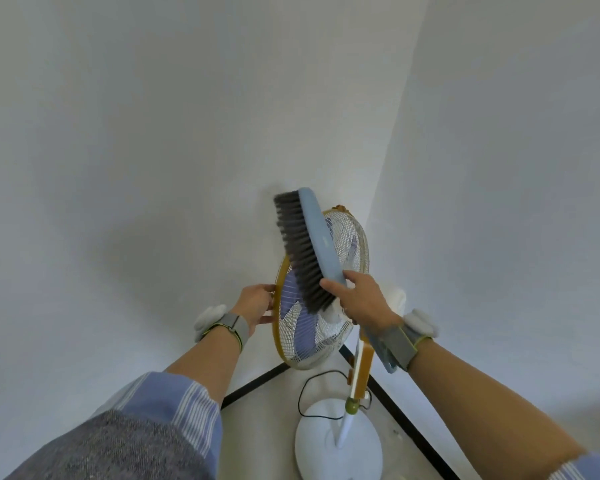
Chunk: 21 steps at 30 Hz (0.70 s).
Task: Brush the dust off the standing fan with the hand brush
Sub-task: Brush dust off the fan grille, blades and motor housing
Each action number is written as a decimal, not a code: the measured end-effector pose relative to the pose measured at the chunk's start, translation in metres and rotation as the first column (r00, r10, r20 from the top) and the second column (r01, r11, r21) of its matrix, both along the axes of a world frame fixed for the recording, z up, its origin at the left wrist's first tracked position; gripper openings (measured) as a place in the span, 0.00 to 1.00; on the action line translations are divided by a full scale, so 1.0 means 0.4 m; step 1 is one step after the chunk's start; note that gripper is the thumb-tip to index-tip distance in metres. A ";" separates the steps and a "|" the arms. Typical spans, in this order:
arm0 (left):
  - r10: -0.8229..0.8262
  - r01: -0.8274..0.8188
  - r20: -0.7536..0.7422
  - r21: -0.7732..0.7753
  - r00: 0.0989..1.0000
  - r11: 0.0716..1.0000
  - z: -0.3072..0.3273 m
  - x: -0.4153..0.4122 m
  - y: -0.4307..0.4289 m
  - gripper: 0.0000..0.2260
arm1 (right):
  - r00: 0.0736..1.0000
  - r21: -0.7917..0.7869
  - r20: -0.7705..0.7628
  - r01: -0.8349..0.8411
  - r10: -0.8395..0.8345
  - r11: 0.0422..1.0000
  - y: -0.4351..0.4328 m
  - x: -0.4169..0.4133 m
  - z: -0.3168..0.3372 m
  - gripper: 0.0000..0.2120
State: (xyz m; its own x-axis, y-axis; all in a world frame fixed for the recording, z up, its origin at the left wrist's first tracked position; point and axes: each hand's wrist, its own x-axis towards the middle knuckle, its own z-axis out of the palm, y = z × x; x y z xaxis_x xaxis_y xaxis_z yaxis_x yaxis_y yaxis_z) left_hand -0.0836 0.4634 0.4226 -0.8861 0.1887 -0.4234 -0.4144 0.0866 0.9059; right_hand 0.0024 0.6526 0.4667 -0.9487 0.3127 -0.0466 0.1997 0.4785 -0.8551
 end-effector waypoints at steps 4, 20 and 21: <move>-0.010 0.009 -0.007 -0.042 1.000 0.999 0.001 0.007 -0.004 0.18 | 0.994 -0.160 0.091 0.078 -0.064 0.984 0.055 -0.024 -0.014 0.21; 0.075 -0.080 0.060 0.087 0.995 0.993 -0.002 0.030 0.013 0.16 | 0.997 -0.458 -0.071 -0.041 0.009 0.888 -0.103 0.020 -0.064 0.19; 0.083 -0.090 0.069 0.102 0.994 0.991 0.000 0.031 0.010 0.19 | 0.999 -0.434 -0.030 -0.046 0.037 0.900 -0.103 0.029 -0.091 0.20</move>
